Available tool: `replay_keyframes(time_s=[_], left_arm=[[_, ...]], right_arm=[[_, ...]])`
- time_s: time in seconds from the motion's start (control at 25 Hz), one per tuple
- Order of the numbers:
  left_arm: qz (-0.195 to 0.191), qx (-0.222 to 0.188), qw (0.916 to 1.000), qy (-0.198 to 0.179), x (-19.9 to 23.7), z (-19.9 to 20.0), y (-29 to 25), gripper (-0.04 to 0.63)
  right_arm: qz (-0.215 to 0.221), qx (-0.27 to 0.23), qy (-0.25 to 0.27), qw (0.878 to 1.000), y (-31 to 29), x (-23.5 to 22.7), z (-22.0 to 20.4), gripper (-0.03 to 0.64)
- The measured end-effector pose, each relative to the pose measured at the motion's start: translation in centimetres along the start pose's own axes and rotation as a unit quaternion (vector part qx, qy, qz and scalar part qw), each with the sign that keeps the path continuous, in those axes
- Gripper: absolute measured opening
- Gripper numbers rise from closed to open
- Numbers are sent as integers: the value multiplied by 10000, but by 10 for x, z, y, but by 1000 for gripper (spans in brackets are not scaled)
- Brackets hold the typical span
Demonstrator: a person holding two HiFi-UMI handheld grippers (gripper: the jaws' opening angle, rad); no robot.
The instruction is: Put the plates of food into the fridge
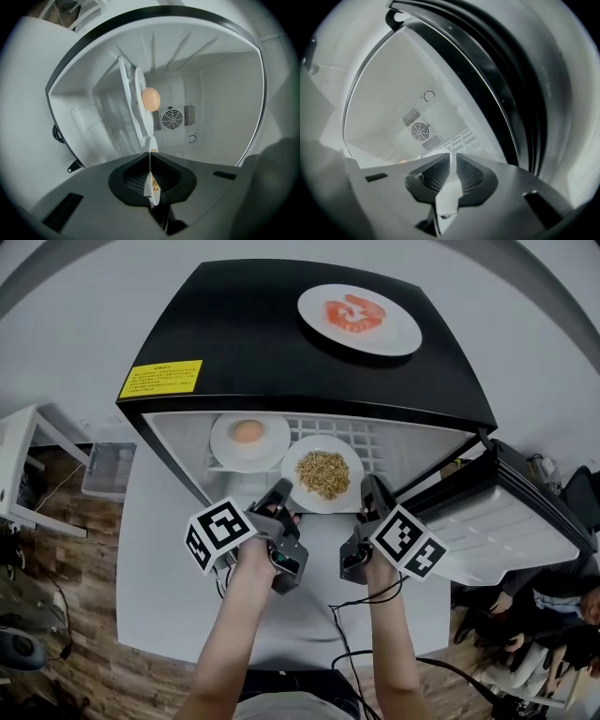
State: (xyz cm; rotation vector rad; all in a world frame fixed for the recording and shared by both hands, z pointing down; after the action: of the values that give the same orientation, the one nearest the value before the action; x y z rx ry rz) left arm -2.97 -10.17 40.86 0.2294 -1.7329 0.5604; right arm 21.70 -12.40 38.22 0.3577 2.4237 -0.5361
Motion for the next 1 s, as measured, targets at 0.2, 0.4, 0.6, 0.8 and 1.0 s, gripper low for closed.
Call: replay_keyframes(time_s=[0.2, 0.4, 0.6, 0.8, 1.0], left_arm=[[-17, 21, 10000, 63, -1, 1, -5, 20], [-7, 28, 10000, 77, -3, 3, -11, 20], [-10, 68, 10000, 67, -5, 5, -14, 20], [-41, 139, 9999, 68, -6, 6, -15, 20], [-86, 357, 9993, 42, -4, 7, -18, 20]], right_arm=[[-232, -191, 1235, 9919, 32, 16, -13, 34], [340, 486, 2063, 9767, 42, 44, -48, 29], [817, 1106, 2126, 9674, 26, 57, -70, 14], [901, 1245, 2127, 9649, 14, 59, -70, 14], [940, 1264, 1741, 9720, 4, 55, -65, 14]])
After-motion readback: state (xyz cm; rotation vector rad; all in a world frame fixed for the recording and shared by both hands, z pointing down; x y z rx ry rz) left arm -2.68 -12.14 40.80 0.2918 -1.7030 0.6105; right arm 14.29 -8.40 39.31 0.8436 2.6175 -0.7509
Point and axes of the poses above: the fingertips, and each gripper's own axes: y backward along the fingers, x to its left, z out of its top, the point moved 10 cm from there along y, backward along the fingers, and after that the axes turned 3 degrees about z, right-handed, at the moved point
